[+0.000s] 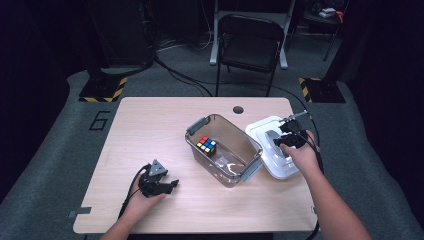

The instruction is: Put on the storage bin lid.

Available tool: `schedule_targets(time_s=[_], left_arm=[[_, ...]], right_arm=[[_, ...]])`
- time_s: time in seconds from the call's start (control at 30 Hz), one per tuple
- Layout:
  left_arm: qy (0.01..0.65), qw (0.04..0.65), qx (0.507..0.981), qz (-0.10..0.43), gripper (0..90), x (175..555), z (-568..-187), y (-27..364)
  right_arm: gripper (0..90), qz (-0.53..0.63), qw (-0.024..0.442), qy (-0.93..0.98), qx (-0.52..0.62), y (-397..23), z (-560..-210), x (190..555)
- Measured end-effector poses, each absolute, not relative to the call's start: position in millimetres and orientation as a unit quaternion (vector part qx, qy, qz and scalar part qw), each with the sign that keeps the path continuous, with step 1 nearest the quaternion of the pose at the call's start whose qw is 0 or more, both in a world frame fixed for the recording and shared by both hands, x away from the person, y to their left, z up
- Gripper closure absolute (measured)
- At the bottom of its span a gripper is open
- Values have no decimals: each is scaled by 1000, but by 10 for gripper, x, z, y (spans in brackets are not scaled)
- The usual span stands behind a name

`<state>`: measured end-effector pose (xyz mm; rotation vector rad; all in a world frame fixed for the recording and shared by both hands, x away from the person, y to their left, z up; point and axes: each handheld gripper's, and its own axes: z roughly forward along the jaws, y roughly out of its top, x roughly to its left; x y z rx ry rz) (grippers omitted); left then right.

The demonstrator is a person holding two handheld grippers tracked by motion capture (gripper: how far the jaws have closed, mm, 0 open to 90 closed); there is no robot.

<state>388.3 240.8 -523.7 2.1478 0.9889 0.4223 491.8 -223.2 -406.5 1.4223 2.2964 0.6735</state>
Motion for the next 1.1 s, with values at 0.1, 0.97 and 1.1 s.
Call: schedule_targets(time_s=[0.1,0.97,1.1], left_arm=[[384,362,834,164,375,3882,-5237,2408],[383,362,834,163,375,3883,-5236,2409],[383,361,834,163,375,3883,-5236,2410]], right_arm=[[670,238,179,812,502,-2236,-4022,4919],[670,241,191,815,492,-2231,-3632,4892],[670,244,194,815,489,-2247,-3565,4892]])
